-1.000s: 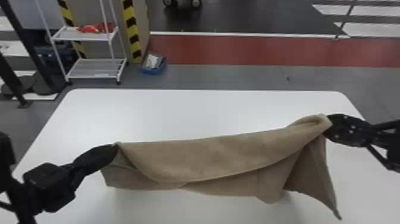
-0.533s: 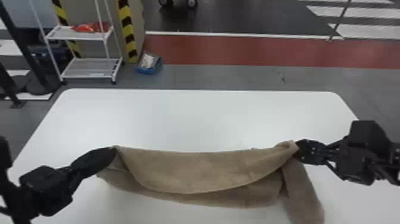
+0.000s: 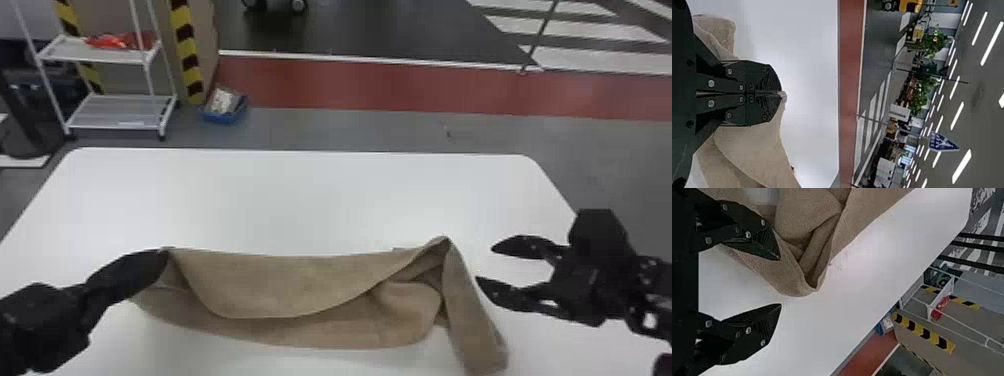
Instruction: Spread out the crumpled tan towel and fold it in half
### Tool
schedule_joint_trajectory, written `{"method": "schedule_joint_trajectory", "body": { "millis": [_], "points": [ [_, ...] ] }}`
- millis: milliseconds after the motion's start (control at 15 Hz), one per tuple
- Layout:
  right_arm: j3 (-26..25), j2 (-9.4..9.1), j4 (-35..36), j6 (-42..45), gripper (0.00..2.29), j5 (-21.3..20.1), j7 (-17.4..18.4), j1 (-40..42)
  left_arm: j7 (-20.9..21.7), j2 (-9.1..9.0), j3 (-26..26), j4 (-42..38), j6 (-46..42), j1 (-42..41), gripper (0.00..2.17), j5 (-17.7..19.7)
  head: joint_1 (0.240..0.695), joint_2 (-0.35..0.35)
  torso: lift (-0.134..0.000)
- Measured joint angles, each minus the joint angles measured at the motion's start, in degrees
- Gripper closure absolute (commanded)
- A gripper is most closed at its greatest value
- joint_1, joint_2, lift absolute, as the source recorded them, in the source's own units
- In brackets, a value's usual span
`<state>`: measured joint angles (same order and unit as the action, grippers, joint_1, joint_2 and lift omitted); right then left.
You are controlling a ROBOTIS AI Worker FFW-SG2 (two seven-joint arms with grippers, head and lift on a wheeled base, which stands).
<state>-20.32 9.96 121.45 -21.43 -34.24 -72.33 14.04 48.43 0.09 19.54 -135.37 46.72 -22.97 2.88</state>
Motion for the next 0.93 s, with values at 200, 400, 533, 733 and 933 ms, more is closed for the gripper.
{"method": "schedule_joint_trajectory", "body": {
  "millis": [200,400,533,733,933],
  "points": [
    [-1.1,0.01,4.3,-6.3,0.15,5.0,0.0,5.4,0.0,0.0,-0.1,0.6,0.0,0.6,1.89,-0.3,0.695,-0.116,-0.12],
    [-0.1,-0.02,6.8,-12.4,0.21,6.2,0.1,9.8,0.0,0.0,-0.6,1.5,-0.1,0.8,1.89,-0.4,0.695,-0.114,-0.12],
    [1.5,-0.02,6.9,-14.1,0.22,5.0,0.1,11.3,0.0,0.0,-0.6,1.8,-0.2,0.9,1.89,-0.4,0.695,-0.106,-0.12],
    [3.2,0.15,6.6,-16.9,0.28,2.0,0.1,11.7,0.2,0.0,-0.3,1.9,-0.3,0.8,1.89,-0.4,0.695,-0.105,-0.12],
    [4.1,0.99,5.7,-20.3,0.39,-1.0,-0.1,11.0,0.3,0.0,-0.1,1.9,-0.5,0.6,1.89,-0.3,0.695,-0.122,-0.12]
  ]
}}
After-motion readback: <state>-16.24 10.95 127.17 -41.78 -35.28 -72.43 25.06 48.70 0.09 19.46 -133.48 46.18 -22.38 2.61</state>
